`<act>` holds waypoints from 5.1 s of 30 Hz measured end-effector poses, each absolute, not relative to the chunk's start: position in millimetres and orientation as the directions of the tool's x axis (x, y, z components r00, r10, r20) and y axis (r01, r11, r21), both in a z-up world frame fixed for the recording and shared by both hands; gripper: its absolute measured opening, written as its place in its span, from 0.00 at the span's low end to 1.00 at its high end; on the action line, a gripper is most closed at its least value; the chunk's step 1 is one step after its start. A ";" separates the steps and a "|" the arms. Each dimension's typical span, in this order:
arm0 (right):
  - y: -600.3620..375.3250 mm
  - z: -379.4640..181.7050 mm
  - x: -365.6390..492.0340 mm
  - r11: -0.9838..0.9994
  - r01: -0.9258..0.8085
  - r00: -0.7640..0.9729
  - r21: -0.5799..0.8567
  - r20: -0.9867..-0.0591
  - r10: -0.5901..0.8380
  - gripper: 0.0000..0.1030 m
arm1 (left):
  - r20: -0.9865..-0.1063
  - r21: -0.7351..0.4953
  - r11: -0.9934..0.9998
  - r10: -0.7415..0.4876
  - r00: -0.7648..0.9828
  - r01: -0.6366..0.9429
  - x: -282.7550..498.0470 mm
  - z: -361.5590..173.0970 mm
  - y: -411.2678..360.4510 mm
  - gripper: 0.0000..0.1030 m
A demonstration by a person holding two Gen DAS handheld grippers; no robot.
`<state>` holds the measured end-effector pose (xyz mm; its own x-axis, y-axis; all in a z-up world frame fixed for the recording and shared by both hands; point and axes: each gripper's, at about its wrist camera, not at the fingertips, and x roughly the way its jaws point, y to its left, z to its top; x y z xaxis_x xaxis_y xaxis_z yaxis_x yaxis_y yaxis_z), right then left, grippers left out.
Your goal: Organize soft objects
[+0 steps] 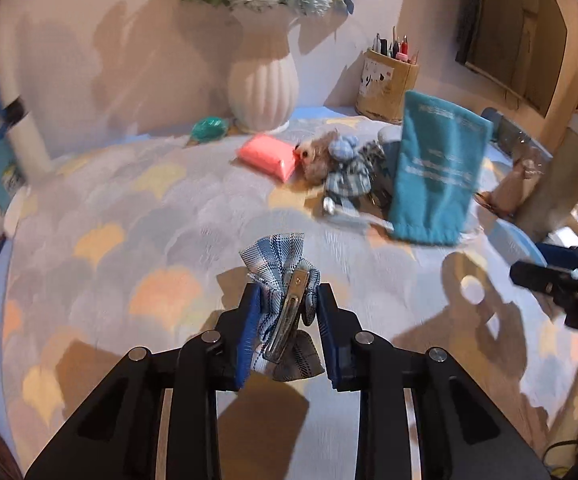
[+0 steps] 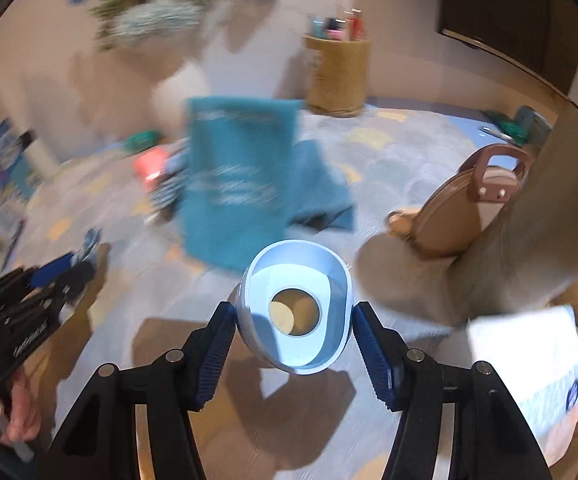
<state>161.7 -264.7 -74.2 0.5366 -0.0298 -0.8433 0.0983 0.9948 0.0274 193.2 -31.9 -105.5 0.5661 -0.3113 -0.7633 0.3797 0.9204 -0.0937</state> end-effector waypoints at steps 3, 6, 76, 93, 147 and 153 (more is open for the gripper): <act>-244.7 -79.2 143.6 1.000 0.013 0.533 0.017 -0.846 0.008 0.58 | -0.767 -0.119 0.918 -0.327 0.552 0.378 178.3 -114.5 -20.6 0.25; -225.9 -91.0 134.7 0.999 -0.048 0.528 0.004 -0.849 0.028 0.59 | -0.773 -0.116 0.922 -0.317 0.550 0.369 174.5 -123.6 -16.9 0.26; -549.2 18.0 48.5 0.846 0.511 0.684 0.153 -0.668 -0.293 0.64 | -0.602 -0.075 0.502 -0.712 0.362 0.861 81.7 -16.8 -399.1 0.28; -658.6 8.2 42.6 0.733 0.539 0.715 0.415 -0.685 -0.138 0.71 | -0.545 0.095 0.604 -0.634 0.549 0.791 73.3 -26.0 -487.8 0.76; -257.8 -128.4 194.4 0.988 0.104 0.603 0.116 -0.797 0.030 1.00 | -0.795 0.074 0.989 -0.022 0.607 0.132 199.4 -146.1 -15.4 0.95; -262.0 -125.7 189.0 0.981 0.150 0.614 0.121 -0.790 0.003 1.00 | -0.764 0.072 0.987 -0.037 0.645 0.142 192.7 -139.2 -15.3 0.95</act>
<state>189.0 -262.0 -125.7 0.6136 0.0032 -0.7896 0.1500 0.9813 0.1205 192.7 -15.3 -139.2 0.6446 -0.0371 -0.7636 0.1418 0.9873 0.0718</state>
